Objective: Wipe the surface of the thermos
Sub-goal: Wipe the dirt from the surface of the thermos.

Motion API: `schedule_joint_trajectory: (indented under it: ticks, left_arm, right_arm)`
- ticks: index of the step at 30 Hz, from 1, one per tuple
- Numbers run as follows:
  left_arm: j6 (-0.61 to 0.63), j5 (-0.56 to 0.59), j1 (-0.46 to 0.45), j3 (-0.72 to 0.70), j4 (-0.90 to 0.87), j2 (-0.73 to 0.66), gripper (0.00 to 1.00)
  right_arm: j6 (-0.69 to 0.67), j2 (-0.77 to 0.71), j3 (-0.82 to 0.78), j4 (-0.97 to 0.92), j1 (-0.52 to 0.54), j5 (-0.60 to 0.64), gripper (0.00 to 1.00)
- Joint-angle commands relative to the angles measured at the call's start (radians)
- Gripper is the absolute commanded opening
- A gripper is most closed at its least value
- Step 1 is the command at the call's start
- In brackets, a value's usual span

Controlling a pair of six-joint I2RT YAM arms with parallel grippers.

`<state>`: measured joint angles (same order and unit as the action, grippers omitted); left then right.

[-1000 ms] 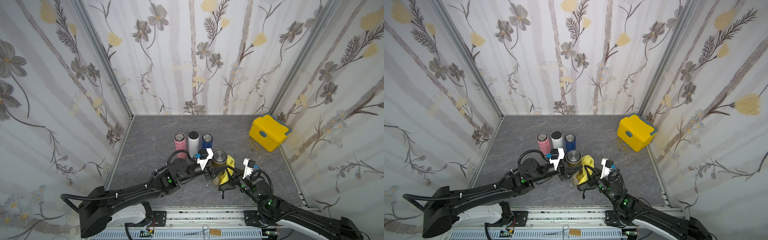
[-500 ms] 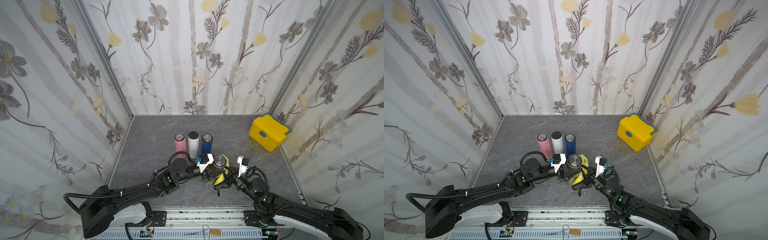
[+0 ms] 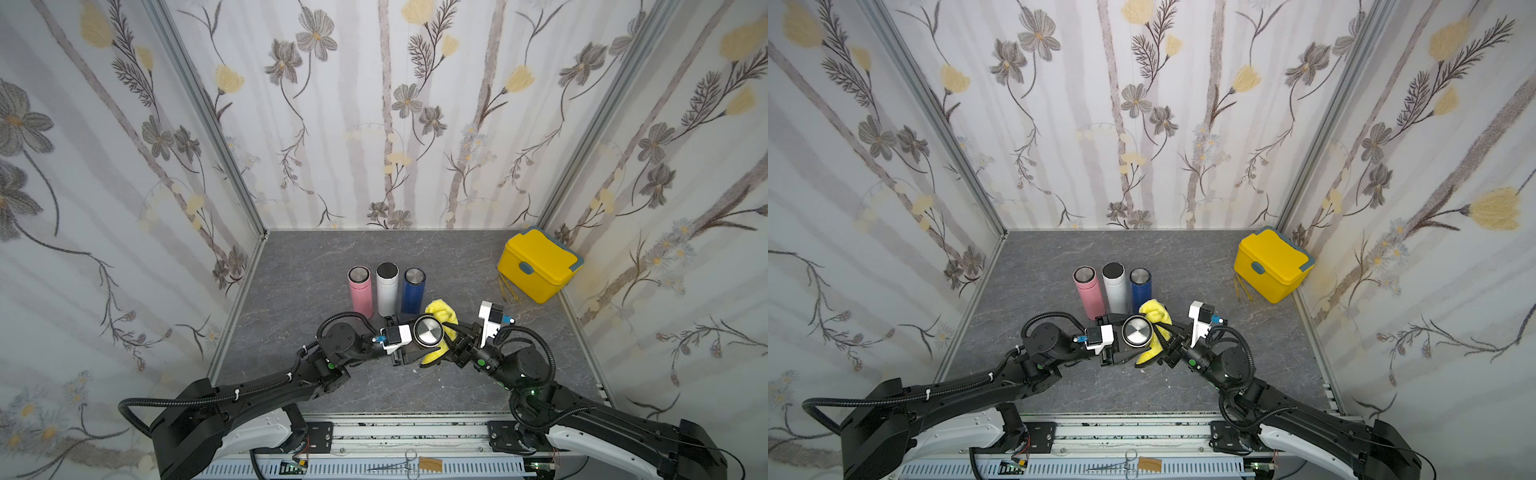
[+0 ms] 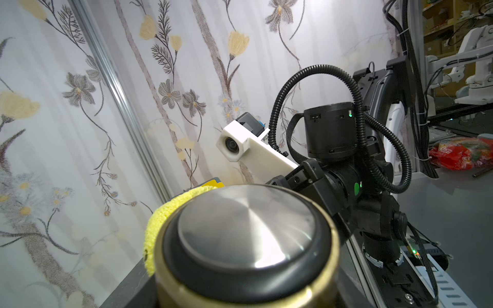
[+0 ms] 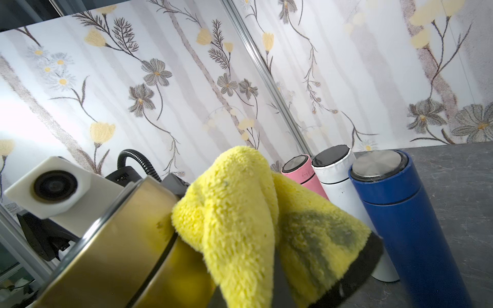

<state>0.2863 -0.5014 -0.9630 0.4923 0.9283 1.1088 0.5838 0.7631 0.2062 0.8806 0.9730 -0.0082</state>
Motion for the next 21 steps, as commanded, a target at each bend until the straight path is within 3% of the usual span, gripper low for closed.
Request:
schedule_joint_trajectory:
  ticks: [1,4,8,12,16,21]
  left_arm:
    - [-0.008,0.012,-0.001,0.0,0.021,-0.016,0.0]
    - [-0.021,0.106,0.001,-0.027,0.04,-0.026,0.0]
    - [0.003,0.273,0.002,-0.088,0.076,-0.038,0.0]
    - [0.077,0.384,0.004,-0.113,0.059,-0.041,0.0]
    - [0.111,0.394,0.004,-0.095,0.007,-0.033,0.0]
    - [0.135,0.295,0.004,-0.095,0.013,-0.017,0.0]
  right_arm:
    - [0.043,0.055,-0.092,0.136,-0.001,-0.089,0.0]
    - [0.045,0.014,-0.11,0.052,-0.003,-0.019,0.0]
    - [-0.006,-0.146,-0.012,-0.187,0.008,-0.021,0.0]
    - [-0.036,-0.221,0.073,-0.292,0.049,-0.025,0.0]
    - [-0.04,-0.196,0.124,-0.291,0.105,-0.055,0.0]
    - [-0.025,-0.07,0.171,-0.294,0.122,-0.015,0.0]
